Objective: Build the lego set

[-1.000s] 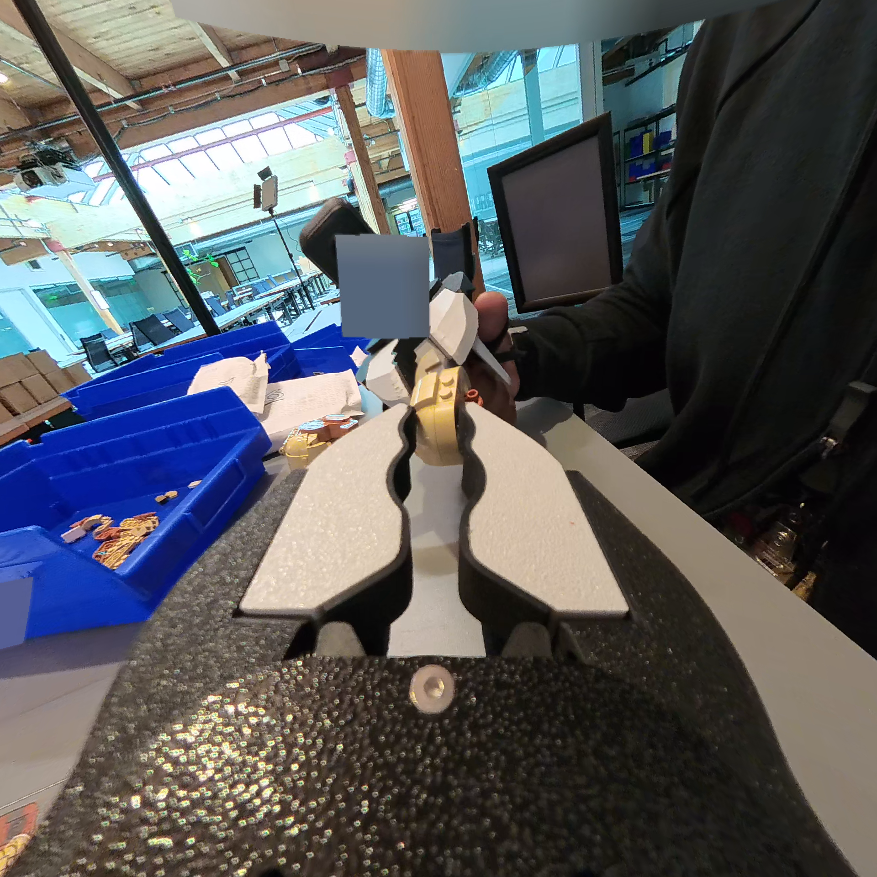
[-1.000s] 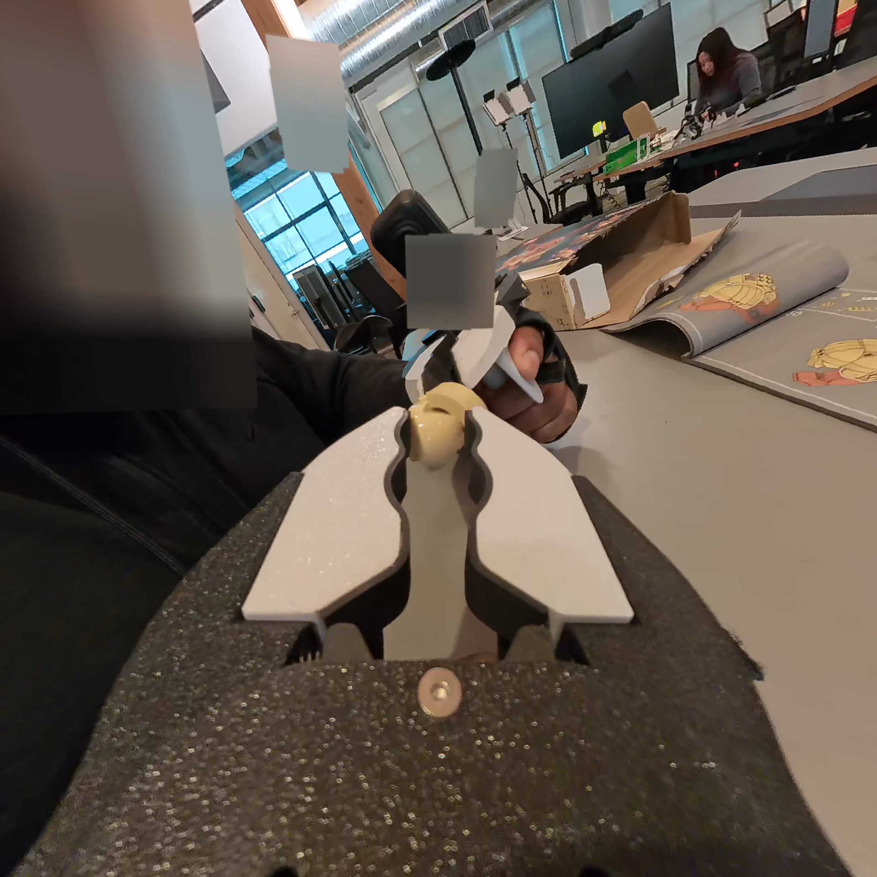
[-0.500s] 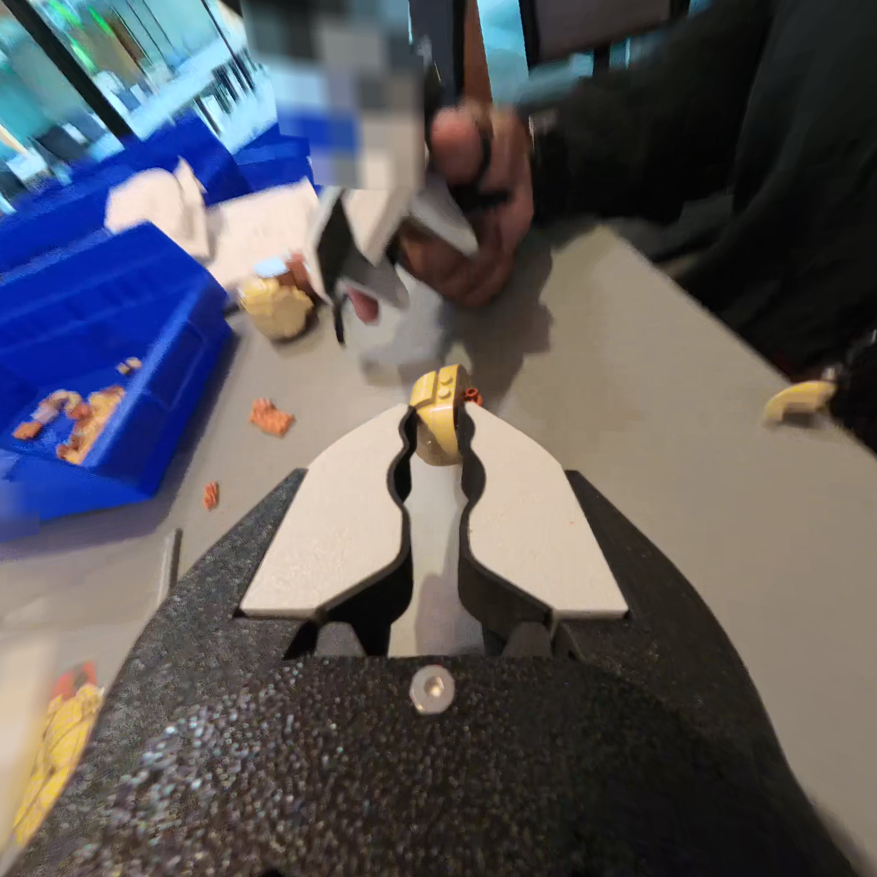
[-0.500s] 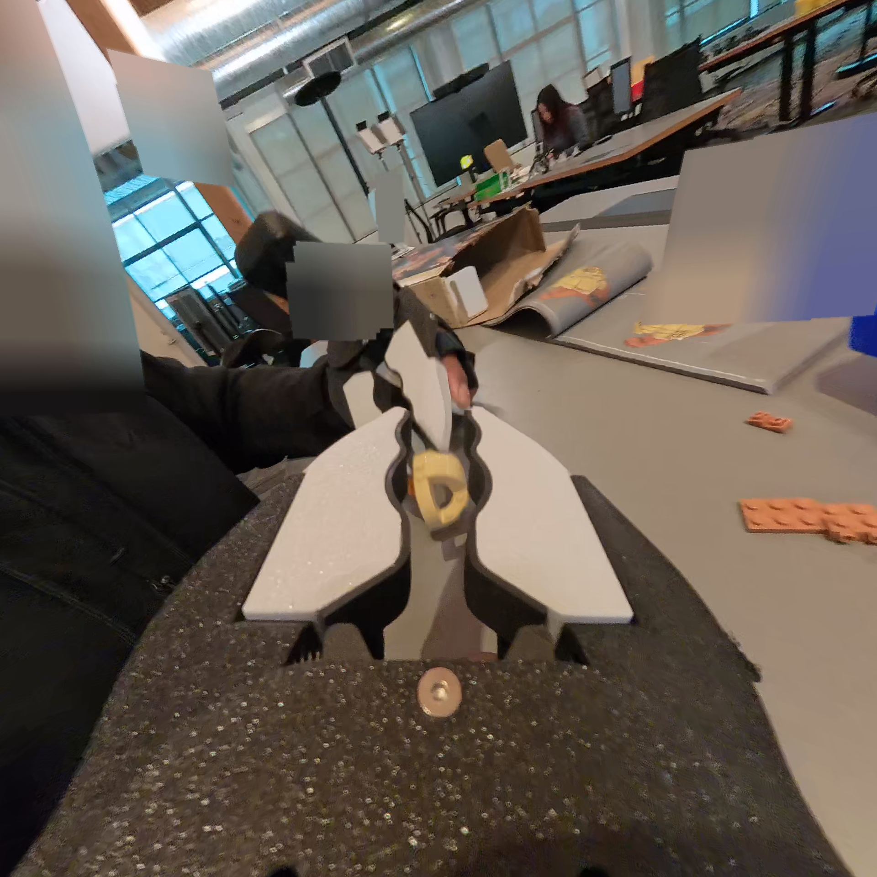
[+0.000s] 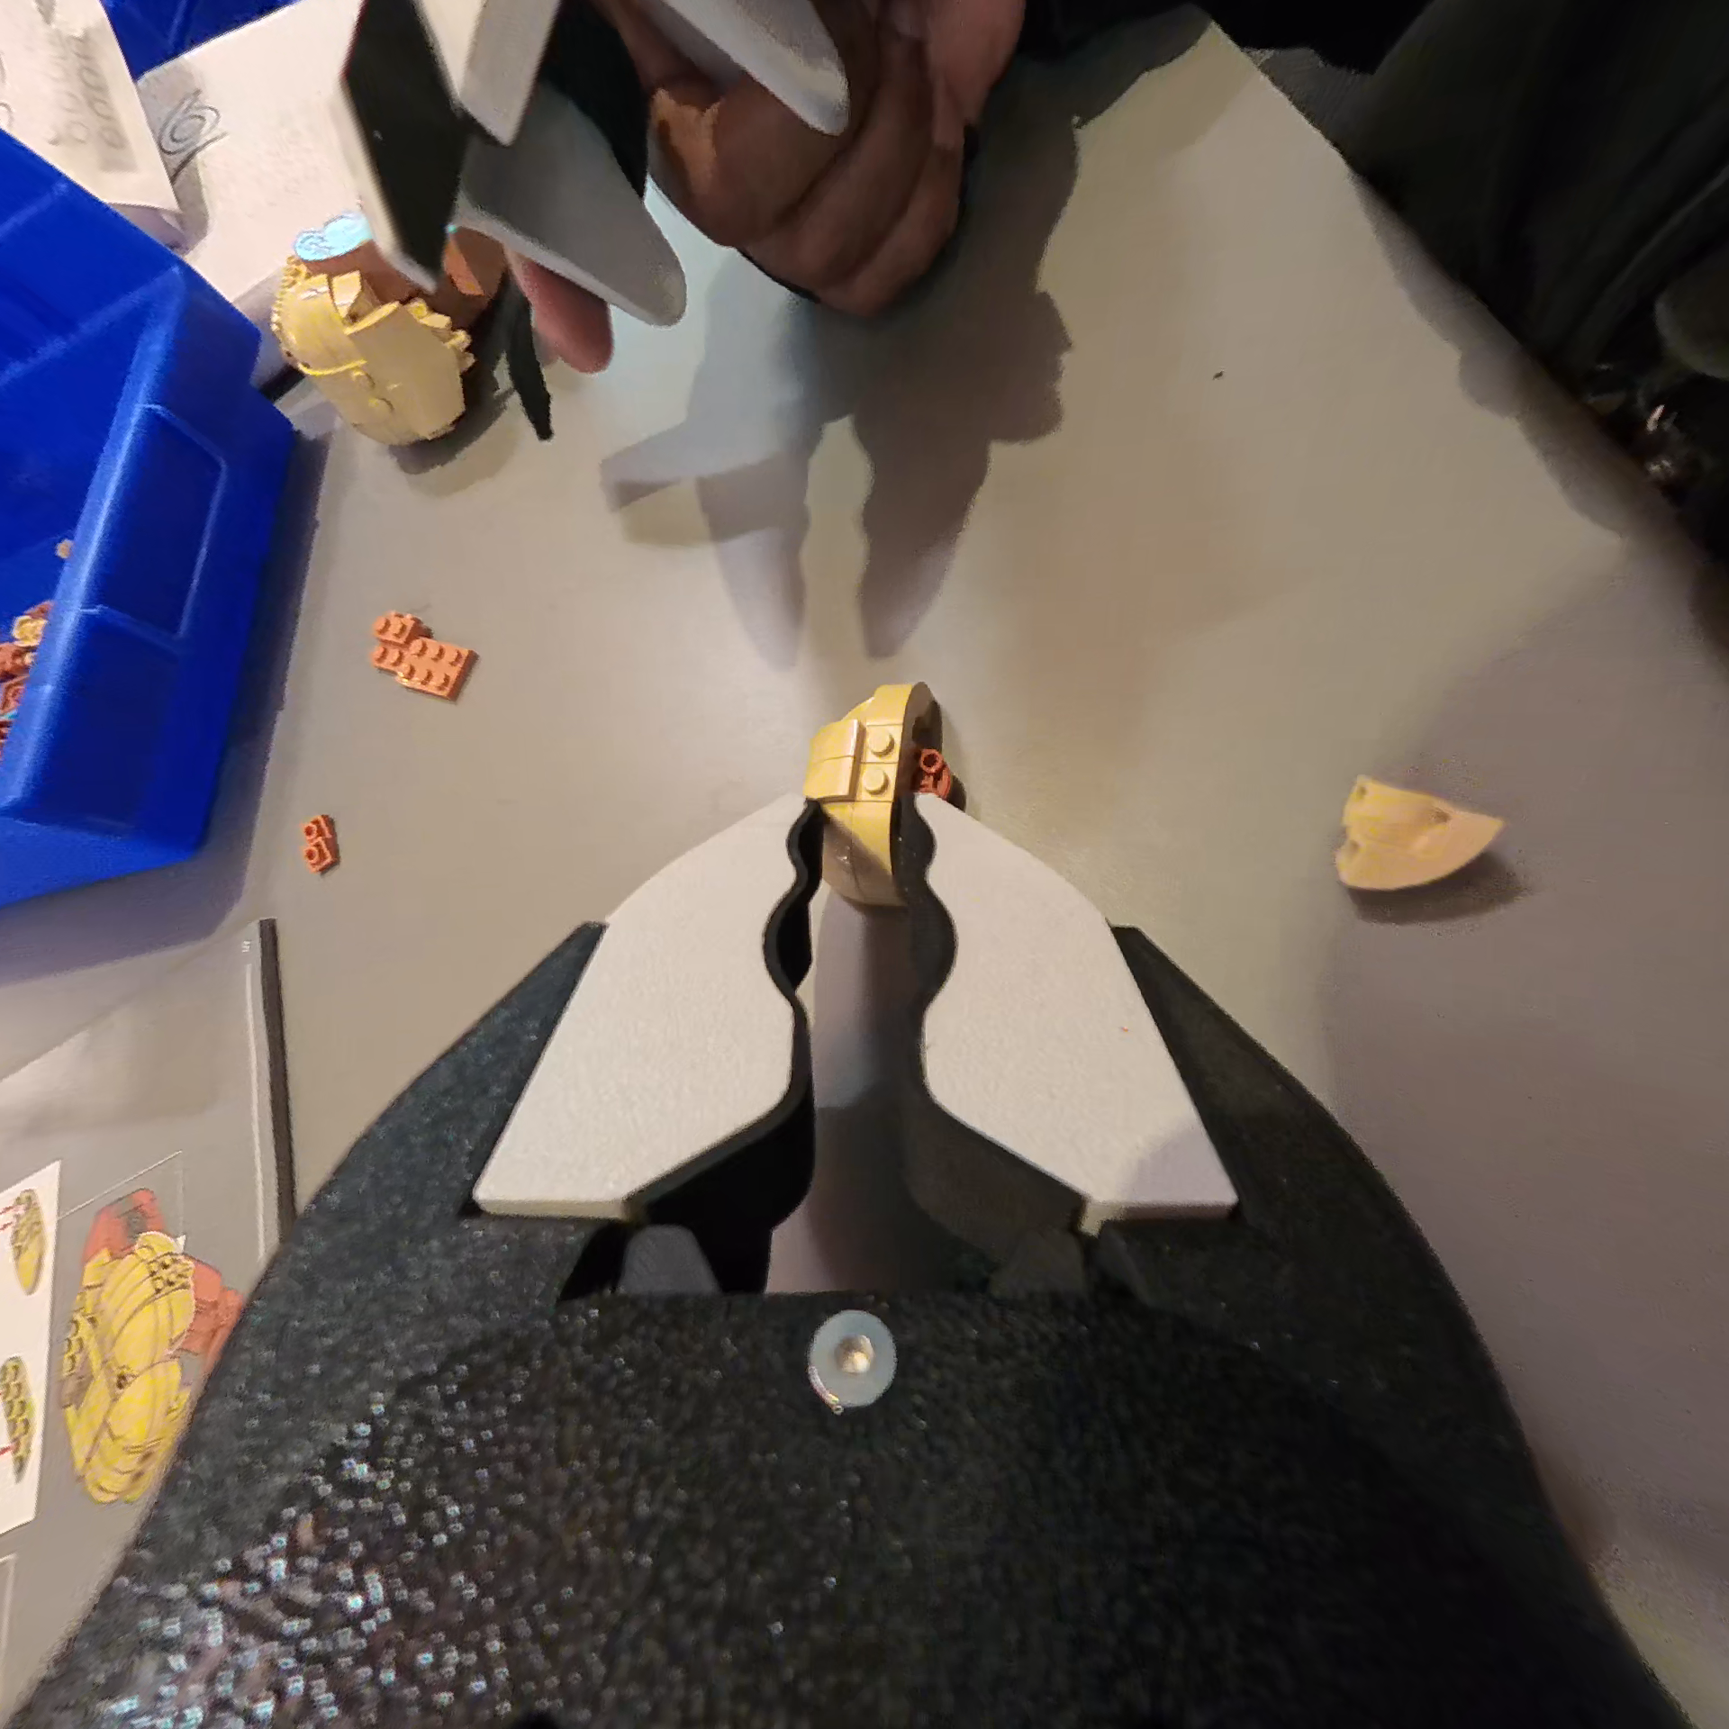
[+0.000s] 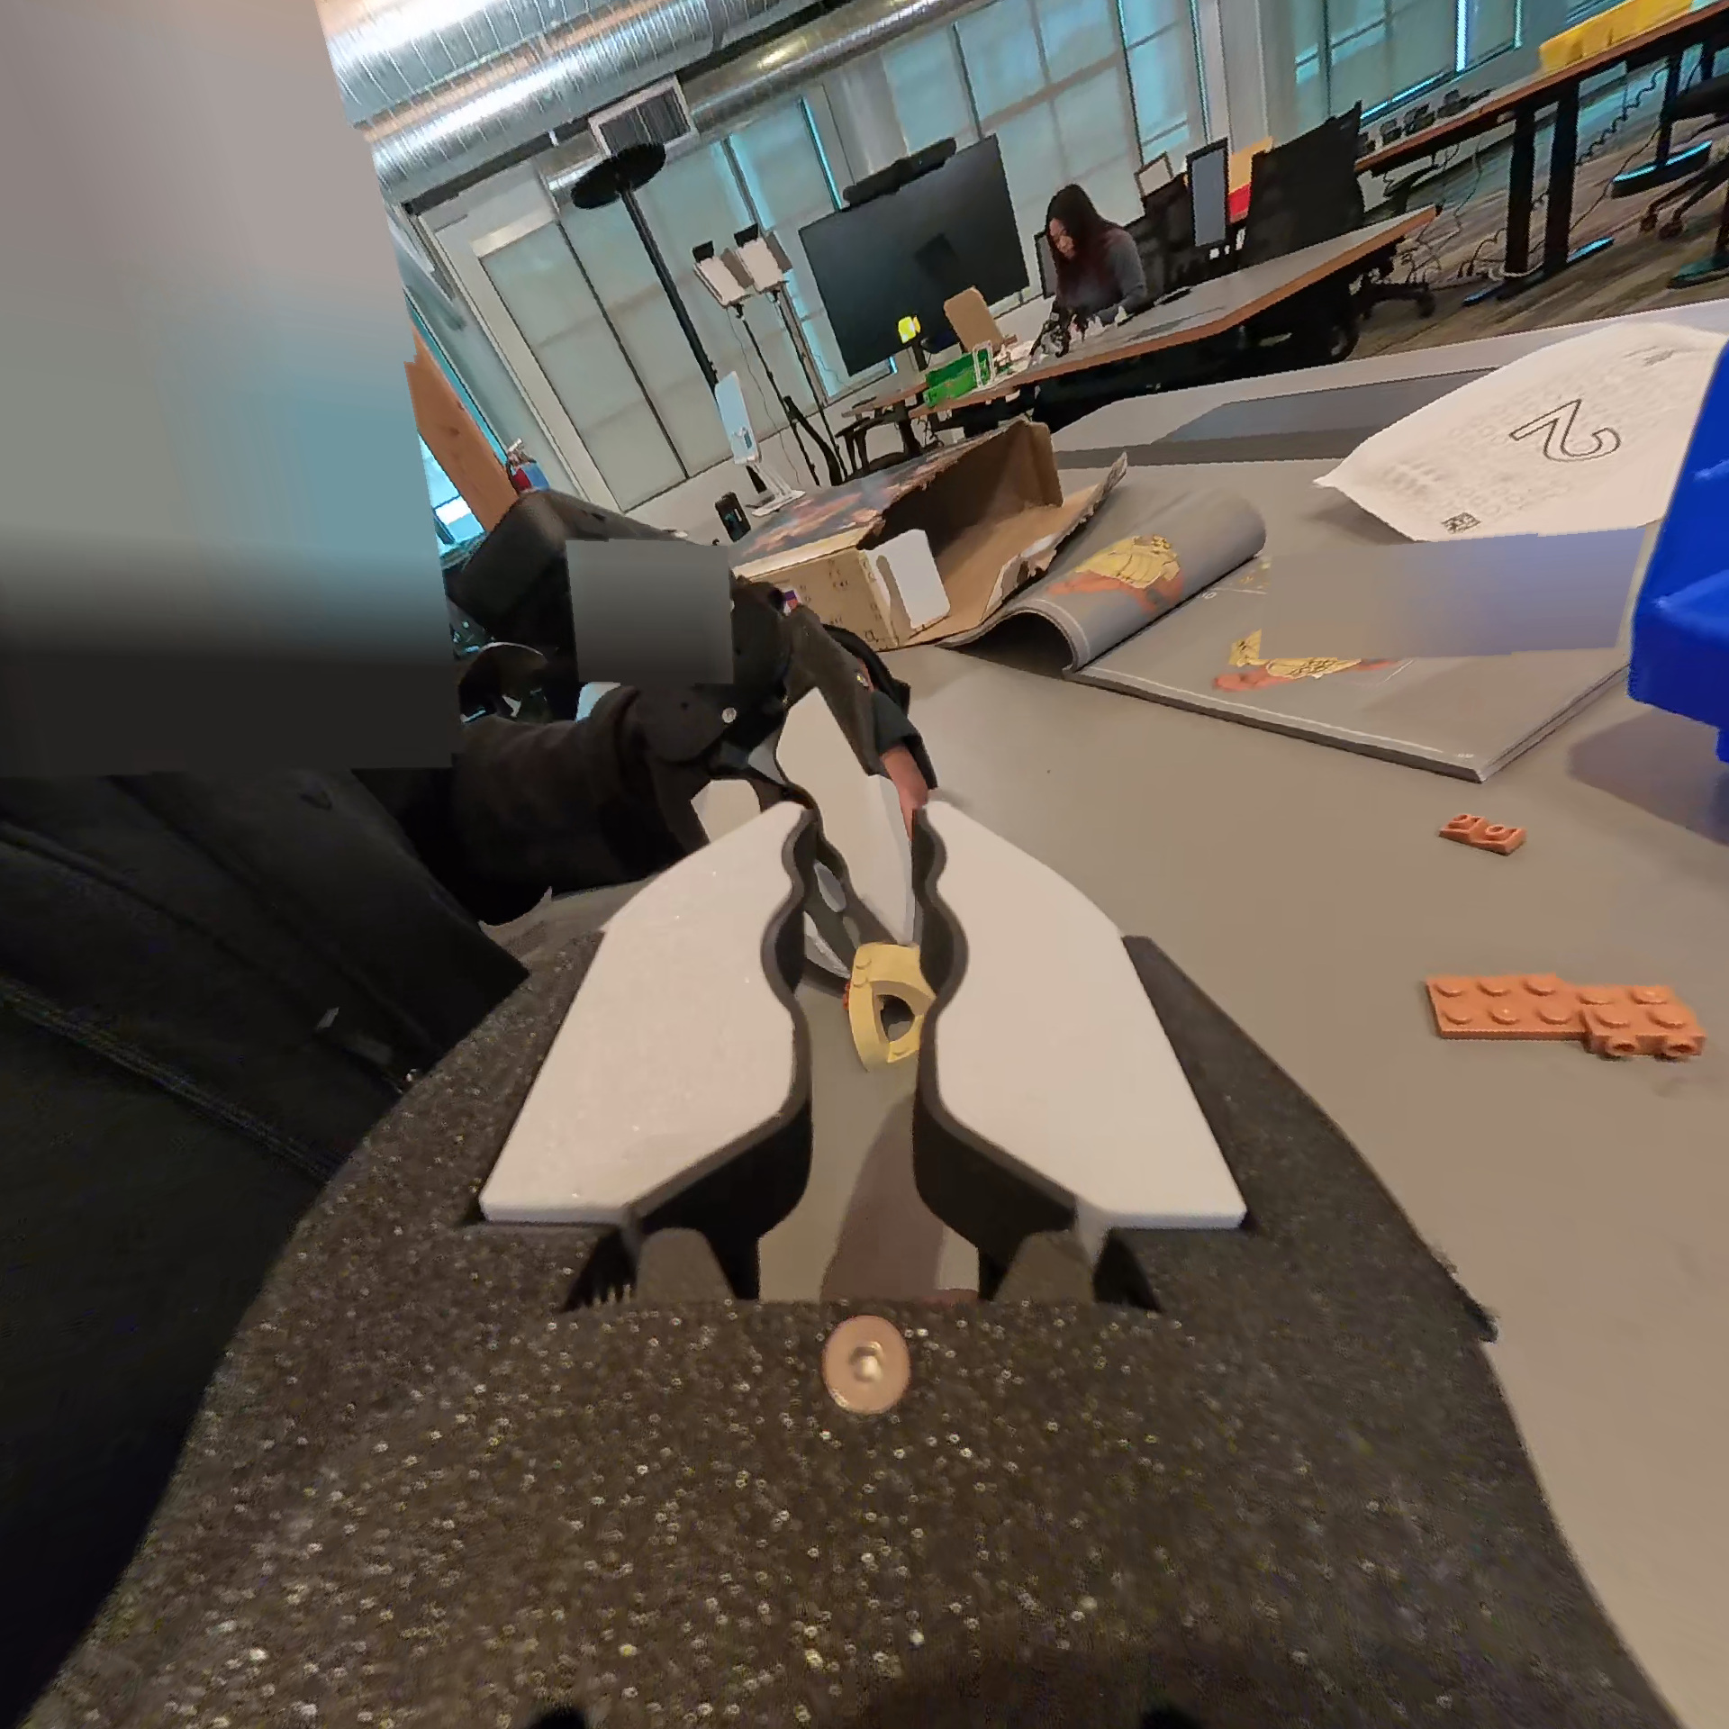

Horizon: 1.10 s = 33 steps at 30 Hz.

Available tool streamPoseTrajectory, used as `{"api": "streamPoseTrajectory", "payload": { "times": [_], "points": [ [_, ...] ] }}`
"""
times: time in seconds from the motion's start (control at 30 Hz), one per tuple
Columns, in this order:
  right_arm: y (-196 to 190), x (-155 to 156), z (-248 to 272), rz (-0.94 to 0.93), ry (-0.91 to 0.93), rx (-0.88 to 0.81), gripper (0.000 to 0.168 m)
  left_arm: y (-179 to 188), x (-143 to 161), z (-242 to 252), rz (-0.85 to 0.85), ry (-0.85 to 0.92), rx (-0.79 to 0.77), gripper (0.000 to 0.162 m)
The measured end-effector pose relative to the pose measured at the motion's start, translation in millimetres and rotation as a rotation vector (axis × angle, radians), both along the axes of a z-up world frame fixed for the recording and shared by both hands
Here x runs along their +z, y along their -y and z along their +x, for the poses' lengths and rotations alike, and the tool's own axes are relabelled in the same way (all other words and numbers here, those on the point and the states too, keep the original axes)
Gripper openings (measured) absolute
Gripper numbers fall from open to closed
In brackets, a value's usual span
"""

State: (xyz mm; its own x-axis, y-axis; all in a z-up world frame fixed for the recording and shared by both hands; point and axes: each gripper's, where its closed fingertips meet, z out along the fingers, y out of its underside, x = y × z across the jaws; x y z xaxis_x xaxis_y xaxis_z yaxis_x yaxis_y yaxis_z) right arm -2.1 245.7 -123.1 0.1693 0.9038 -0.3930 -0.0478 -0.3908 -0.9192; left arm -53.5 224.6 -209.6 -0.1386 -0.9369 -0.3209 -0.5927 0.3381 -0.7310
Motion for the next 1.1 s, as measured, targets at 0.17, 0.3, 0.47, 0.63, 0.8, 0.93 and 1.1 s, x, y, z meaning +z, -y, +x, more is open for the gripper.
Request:
{"api": "streamPoseTrajectory", "payload": {
  "times": [0.17,0.3,0.47,0.63,0.8,0.93,1.1],
  "points": [
    [1.5,-1.7,-0.7,0.012,0.019,-0.005,0.019,1.4,-1.9,-5.6,-0.026,-0.033,0.007,0.019],
    [0.9,-2.1,1.7,0.01,0.022,-0.016,0.019,-2.5,1.5,-11.6,-0.001,-0.039,0.044,0.03],
    [5.1,-3.9,5.7,0.03,0.044,-0.025,0.019,28.8,28.4,-23.2,-0.161,0.048,0.037,0.031],
    [11.9,-5.0,5.6,0.047,0.059,-0.012,0.019,73.7,20.0,-30.7,-0.287,-0.016,0.019,0.032],
    [21.3,-5.5,0.5,0.074,0.072,0.016,0.019,85.8,-1.8,-29.2,-0.264,-0.149,0.045,0.037],
    [28.8,-3.6,-5.3,0.087,0.06,0.032,0.019,86.5,-9.6,-23.8,-0.257,-0.174,0.052,0.028],
    [42.7,-5.6,-14.0,0.128,0.087,0.049,0.021,87.8,-12.1,-16.0,-0.299,-0.148,0.086,0.02]
  ]
}}
